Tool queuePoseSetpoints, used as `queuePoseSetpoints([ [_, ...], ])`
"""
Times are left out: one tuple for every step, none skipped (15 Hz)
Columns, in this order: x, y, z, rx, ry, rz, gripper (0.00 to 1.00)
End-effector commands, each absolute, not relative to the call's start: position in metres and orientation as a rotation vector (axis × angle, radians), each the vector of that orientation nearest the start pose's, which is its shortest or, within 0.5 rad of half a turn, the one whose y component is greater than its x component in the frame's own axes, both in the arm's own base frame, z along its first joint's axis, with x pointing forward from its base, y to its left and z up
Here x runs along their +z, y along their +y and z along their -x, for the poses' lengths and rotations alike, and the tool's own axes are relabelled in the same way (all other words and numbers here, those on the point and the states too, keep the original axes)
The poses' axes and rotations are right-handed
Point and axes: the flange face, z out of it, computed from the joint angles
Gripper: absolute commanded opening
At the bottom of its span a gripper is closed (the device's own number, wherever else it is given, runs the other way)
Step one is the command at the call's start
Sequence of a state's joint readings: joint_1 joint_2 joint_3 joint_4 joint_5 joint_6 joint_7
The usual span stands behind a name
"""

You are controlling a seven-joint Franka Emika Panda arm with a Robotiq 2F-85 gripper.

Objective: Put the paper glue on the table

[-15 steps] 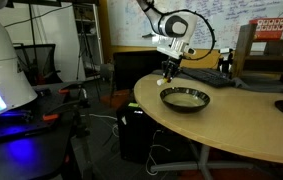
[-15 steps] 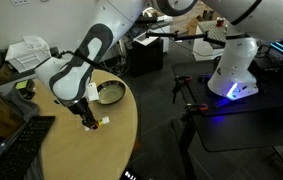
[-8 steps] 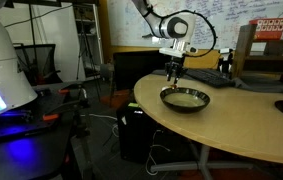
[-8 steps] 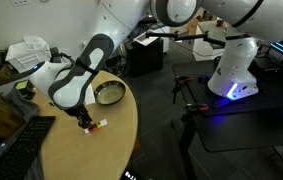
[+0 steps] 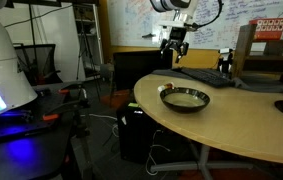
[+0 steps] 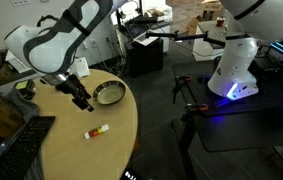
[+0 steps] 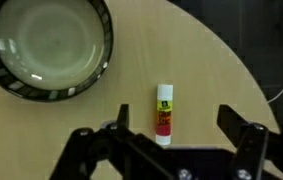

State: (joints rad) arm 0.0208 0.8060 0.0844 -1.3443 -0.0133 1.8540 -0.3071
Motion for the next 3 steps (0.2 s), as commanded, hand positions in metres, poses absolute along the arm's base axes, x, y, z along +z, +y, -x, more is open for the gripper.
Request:
queuePoseSetpoints([
  [0.239,0.058,-0.668,0.519,-0.691,2.935,1.00],
  [0.240,0.056,-0.661,0.524,-0.730,2.932,1.00],
  [0.237,0.052,-0.655,0.527,-0.819,2.935,1.00],
])
